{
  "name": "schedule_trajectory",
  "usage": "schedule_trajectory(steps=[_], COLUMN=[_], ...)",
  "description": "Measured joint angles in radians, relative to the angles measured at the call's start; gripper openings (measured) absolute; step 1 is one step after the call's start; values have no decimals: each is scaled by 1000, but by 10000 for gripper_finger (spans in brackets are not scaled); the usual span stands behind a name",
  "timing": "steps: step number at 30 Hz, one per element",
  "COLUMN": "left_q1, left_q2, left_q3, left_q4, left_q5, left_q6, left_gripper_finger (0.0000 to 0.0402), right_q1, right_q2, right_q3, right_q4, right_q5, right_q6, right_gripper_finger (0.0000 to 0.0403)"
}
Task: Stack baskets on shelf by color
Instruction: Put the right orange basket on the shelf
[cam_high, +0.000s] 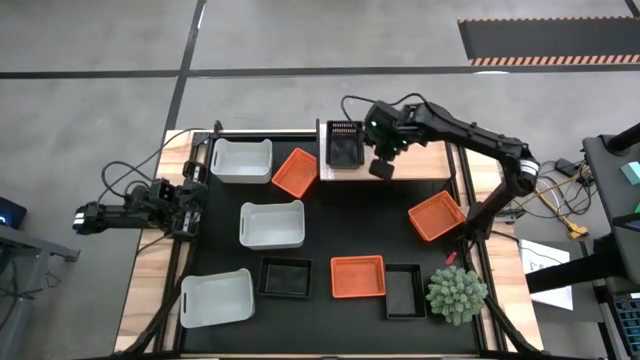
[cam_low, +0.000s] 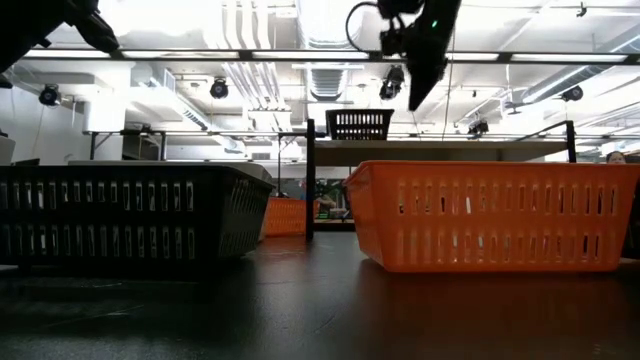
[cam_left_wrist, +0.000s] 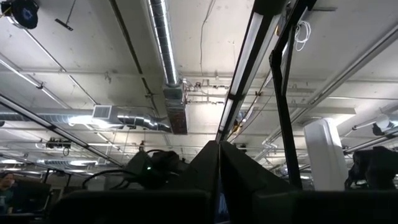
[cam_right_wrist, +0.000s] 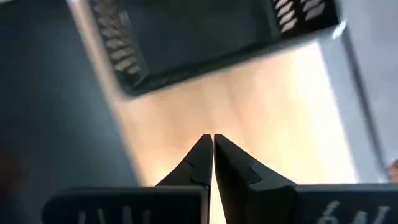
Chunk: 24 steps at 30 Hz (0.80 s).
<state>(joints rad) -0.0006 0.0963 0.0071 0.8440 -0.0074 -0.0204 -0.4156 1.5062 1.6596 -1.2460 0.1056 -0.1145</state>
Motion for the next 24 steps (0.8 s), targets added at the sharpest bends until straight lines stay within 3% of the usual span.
schedule_trajectory(steps=[6, 12, 19, 24], left_q1=[0, 0, 0, 0], left_q2=[9, 10, 11, 11], left_q3=[0, 0, -1, -1], left_q4=[0, 5, 3, 3], left_q5=[0, -1, -1, -1], left_q6=[1, 9, 9, 9], left_gripper_finger=[0, 0, 0, 0], right_q1=[149, 340, 478, 505], right_q2=[-107, -190, -215, -191], right_q3=[-66, -196, -384, -525], right_q4=[-27, -20, -23, -31], right_q5=[-106, -69, -18, -35], right_q6=[329, 692, 1019, 1118], right_gripper_finger=[8, 23, 90, 138])
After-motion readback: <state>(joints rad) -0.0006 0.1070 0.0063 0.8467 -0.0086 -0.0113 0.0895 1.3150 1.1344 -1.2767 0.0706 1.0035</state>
